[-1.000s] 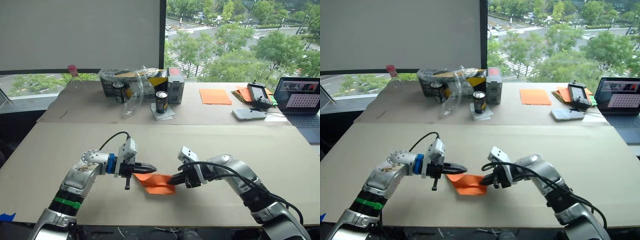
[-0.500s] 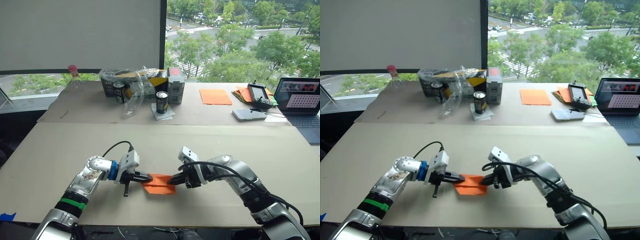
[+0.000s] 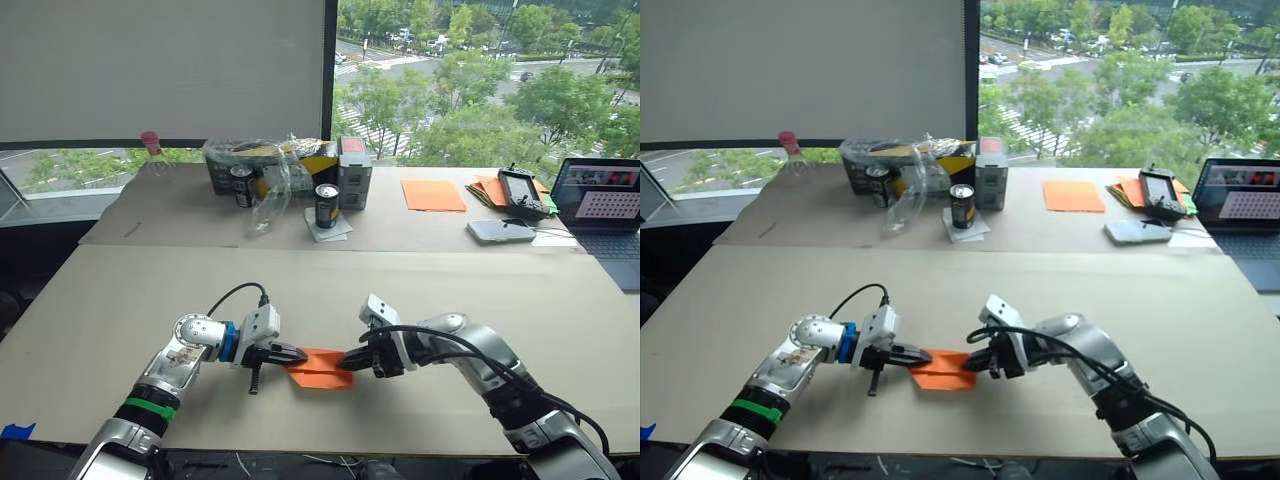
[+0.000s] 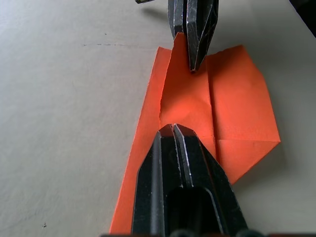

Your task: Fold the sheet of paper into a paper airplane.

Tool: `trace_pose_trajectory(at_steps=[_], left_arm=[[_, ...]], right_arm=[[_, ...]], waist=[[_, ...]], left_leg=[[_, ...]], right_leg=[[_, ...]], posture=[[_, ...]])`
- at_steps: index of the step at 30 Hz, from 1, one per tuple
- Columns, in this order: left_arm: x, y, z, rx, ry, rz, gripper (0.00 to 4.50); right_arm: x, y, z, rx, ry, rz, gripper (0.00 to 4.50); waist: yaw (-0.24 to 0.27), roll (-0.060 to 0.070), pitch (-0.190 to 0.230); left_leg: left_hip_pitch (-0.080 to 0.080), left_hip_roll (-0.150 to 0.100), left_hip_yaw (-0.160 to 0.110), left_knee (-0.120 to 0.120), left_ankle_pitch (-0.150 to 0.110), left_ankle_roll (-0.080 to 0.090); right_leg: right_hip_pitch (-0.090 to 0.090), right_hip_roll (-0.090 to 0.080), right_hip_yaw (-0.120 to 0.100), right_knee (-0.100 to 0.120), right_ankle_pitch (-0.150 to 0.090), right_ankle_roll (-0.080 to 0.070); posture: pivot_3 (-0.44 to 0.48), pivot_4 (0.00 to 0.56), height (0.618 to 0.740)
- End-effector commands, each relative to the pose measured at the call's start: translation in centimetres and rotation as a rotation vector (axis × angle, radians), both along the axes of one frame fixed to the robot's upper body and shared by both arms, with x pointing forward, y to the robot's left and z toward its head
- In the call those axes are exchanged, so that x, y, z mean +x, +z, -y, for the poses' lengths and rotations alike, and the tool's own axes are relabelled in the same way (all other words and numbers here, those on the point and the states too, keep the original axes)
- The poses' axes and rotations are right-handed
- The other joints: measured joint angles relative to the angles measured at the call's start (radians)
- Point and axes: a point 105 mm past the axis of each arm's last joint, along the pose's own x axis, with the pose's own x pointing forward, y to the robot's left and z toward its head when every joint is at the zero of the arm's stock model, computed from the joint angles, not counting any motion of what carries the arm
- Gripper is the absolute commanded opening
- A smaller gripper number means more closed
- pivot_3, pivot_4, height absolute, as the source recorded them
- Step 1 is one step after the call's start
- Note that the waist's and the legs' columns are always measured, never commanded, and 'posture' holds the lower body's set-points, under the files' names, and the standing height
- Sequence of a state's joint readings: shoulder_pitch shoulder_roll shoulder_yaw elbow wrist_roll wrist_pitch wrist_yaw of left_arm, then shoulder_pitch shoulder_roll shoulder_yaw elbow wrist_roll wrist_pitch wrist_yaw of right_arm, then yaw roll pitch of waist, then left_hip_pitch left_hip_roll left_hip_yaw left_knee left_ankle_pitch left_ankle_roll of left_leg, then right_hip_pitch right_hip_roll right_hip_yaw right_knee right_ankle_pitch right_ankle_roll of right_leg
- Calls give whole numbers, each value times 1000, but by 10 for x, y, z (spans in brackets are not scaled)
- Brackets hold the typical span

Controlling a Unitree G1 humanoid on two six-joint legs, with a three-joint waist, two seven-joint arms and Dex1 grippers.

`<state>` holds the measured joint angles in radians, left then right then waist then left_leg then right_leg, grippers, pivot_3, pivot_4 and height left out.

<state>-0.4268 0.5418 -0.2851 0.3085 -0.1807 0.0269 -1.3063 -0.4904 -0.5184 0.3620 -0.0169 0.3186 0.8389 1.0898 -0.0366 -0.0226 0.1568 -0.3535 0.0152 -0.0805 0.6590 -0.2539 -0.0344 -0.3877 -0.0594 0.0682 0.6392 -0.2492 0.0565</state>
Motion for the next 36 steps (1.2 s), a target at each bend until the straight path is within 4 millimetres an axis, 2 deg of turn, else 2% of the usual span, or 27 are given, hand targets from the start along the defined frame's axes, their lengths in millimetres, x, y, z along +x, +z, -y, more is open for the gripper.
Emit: trace_pose_trajectory(at_steps=[1,3,9,13,16,19,22,27,30,32,36], left_arm=[[-12,-28,-2,95,-10,-74,0],[-13,-30,-5,117,-19,-68,0],[-13,-33,-3,127,-36,-72,0],[-11,-32,2,125,-54,-69,0],[-11,-32,3,125,-63,-70,0],[-11,-32,3,126,-64,-70,0],[-12,-32,2,129,-68,-72,0],[-14,-30,1,126,-74,-73,0],[-16,-18,9,36,-59,-115,0],[-14,-2,17,-61,-32,-137,0],[-15,16,20,-108,-22,-118,0]], right_arm=[[6,-16,33,-140,-124,23,1517],[7,3,36,-104,-116,99,2192],[9,51,29,41,-97,278,2192],[6,56,16,56,-64,387,1014],[3,48,2,68,-40,426,42],[0,35,-7,54,-40,413,42],[-4,14,-8,19,-69,338,42],[-11,-18,4,-80,-92,256,42],[-15,-34,12,-131,-106,189,42],[-17,-41,15,-161,-111,162,42],[-19,-46,15,-182,-109,133,42]], waist=[[2,0,0],[8,1,0],[11,2,1],[11,3,1],[14,3,1],[18,3,2],[19,3,2],[18,3,1],[17,4,1],[14,4,1],[15,3,1]], left_leg=[[0,0,0,0,0,0],[-1,0,0,0,0,0],[-7,0,0,-1,-1,1],[-12,0,-1,-1,-1,2],[-14,-1,-1,-1,-1,2],[-14,-1,0,-1,-1,2],[-15,-1,0,-1,-1,2],[-14,-1,0,-1,-1,2],[-13,-1,0,-1,-1,2],[-13,-1,0,-1,-1,2],[-13,-1,-1,-1,-1,2]], right_leg=[[0,0,0,0,0,0],[0,0,0,0,0,0],[-3,0,0,-8,0,1],[-8,0,0,-8,1,1],[-9,0,0,-8,1,1],[-10,0,0,-8,1,1],[-11,0,0,-8,1,1],[-10,0,0,-8,1,1],[-8,0,0,-8,1,1],[-8,0,0,-8,1,1],[-8,0,0,-9,1,1]], posture=[[0,150,730],[0,150,730],[0,150,730],[0,150,730],[0,150,730],[0,150,730],[0,150,730],[0,150,730],[0,150,730],[0,150,730],[0,150,730]])
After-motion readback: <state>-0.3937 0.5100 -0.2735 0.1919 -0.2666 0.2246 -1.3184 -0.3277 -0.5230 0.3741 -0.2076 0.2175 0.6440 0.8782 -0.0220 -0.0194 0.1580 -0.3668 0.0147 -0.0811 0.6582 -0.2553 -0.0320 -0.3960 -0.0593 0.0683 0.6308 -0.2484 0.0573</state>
